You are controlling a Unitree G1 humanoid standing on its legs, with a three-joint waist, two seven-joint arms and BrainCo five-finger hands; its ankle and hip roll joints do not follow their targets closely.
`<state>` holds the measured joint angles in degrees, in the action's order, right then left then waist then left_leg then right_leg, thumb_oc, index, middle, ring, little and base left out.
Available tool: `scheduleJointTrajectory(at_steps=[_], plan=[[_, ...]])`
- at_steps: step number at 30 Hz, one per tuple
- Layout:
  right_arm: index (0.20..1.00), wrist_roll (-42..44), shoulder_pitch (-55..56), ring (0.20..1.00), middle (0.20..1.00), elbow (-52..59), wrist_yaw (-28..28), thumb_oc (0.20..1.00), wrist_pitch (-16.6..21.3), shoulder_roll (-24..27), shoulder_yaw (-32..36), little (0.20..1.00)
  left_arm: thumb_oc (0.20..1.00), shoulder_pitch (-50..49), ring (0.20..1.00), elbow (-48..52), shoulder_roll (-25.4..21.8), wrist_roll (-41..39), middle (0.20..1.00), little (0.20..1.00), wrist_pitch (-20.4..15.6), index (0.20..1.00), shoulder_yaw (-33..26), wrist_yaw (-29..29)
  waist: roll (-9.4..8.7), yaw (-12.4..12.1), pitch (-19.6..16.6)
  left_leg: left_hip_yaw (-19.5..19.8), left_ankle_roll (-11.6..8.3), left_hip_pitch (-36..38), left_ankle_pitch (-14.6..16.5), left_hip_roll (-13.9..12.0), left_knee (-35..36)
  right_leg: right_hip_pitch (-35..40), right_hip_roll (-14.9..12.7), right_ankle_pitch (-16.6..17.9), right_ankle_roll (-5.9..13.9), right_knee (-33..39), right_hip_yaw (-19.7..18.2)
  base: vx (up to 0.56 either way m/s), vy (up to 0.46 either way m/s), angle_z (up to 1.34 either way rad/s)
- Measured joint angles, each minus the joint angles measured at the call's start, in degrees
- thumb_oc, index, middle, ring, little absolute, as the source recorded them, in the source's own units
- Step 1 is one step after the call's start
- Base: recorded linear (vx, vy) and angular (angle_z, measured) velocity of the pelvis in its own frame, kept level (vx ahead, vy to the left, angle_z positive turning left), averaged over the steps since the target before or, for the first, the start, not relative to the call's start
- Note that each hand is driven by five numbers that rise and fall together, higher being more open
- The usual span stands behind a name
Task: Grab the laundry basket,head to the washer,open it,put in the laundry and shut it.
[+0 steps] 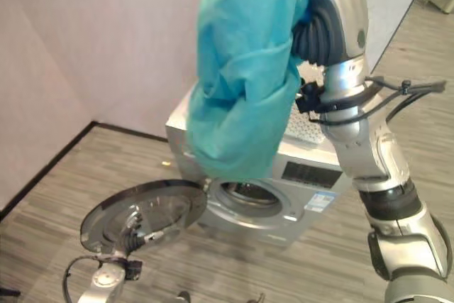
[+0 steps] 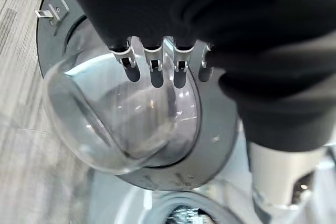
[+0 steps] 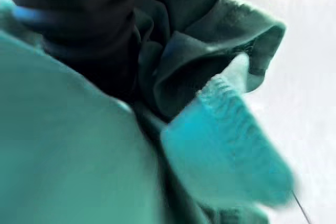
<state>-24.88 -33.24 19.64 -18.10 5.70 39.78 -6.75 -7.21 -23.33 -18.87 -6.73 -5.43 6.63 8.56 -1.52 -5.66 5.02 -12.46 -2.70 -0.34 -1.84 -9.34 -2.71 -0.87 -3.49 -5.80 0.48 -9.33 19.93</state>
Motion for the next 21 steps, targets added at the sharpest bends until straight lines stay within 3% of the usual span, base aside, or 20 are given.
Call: scheduleJointTrajectory(at_steps=[1, 5, 9, 12, 17, 21], plan=[[0.200, 0.32, 4.39, 0.200, 0.200, 1.17, 1.15, 0.200, 1.12, 0.09, 0.69, 0.200, 1.000, 0.25, 1.000, 4.88, -0.17, 0.15, 1.000, 1.000, -0.14, 1.000, 0.86, -0.08, 0.87, 0.12, -0.12, 1.49, -0.24, -0.83, -0.16, -0.01, -0.14, 0.91, 0.13, 0.10, 0.13, 0.77, 1.40, -0.11, -0.159, 0.60], [0.200, 1.55, 5.24, 0.200, 0.200, 1.54, 2.32, 0.200, 1.69, 0.25, 1.07, 0.200, 1.000, 1.27, 1.000, 8.70, -0.64, 0.60, 1.000, 1.000, -1.79, 1.000, 0.87, -0.34, 2.32, 0.22, -0.61, 2.59, -0.78, -1.10, -0.57, 0.24, 1.04, 1.34, 0.28, 0.65, 0.28, 1.98, 2.49, -0.05, -0.079, 0.20], [0.200, 1.63, 10.42, 0.200, 0.200, 4.92, 3.38, 0.200, 3.06, -1.29, 4.77, 0.200, 1.000, 1.79, 1.000, 20.20, -2.76, 0.99, 1.000, 1.000, -3.07, 1.000, 0.90, -1.20, 2.54, 0.10, -0.48, 4.31, -1.33, -0.86, -0.91, 0.50, 1.04, 4.04, 0.65, 1.33, 0.45, 4.94, 4.52, -0.04, -0.072, 0.27], [0.200, 1.67, 11.40, 0.200, 0.200, 5.22, 3.95, 0.200, 3.14, -1.34, 5.26, 0.200, 1.000, 3.62, 1.000, 23.37, -3.20, 1.14, 1.000, 1.000, -3.52, 1.000, 0.98, -2.29, 3.25, 0.36, -0.43, 4.46, -1.34, -0.78, -0.92, 0.95, 1.04, 5.84, 0.78, 2.53, 0.92, 7.30, 5.28, 0.00, -0.051, 0.16], [0.200, 3.45, 13.76, 0.200, 0.200, 6.01, 6.25, 0.200, 3.20, -2.02, 5.52, 0.200, 1.000, 6.02, 1.000, 24.98, -2.98, 0.39, 1.000, 1.000, -4.25, 1.000, 3.78, -5.48, 2.99, 1.30, -0.08, 5.32, -1.35, 0.26, -0.93, 2.38, 1.96, 9.72, 1.05, 5.89, 1.55, 14.26, 6.41, 0.02, -0.026, 0.12], [0.200, 3.93, 13.75, 0.200, 0.200, 6.17, 7.27, 0.200, 3.13, -2.87, 5.49, 0.200, 1.000, 7.18, 1.000, 24.96, -2.35, -4.31, 1.000, 1.000, -3.86, 1.000, 8.61, -7.74, 2.76, 2.23, 0.31, 4.78, -1.38, 1.30, -0.97, 2.65, 3.08, 9.97, 0.78, 5.95, 1.73, 14.26, 6.09, 0.01, -0.004, -0.03]])
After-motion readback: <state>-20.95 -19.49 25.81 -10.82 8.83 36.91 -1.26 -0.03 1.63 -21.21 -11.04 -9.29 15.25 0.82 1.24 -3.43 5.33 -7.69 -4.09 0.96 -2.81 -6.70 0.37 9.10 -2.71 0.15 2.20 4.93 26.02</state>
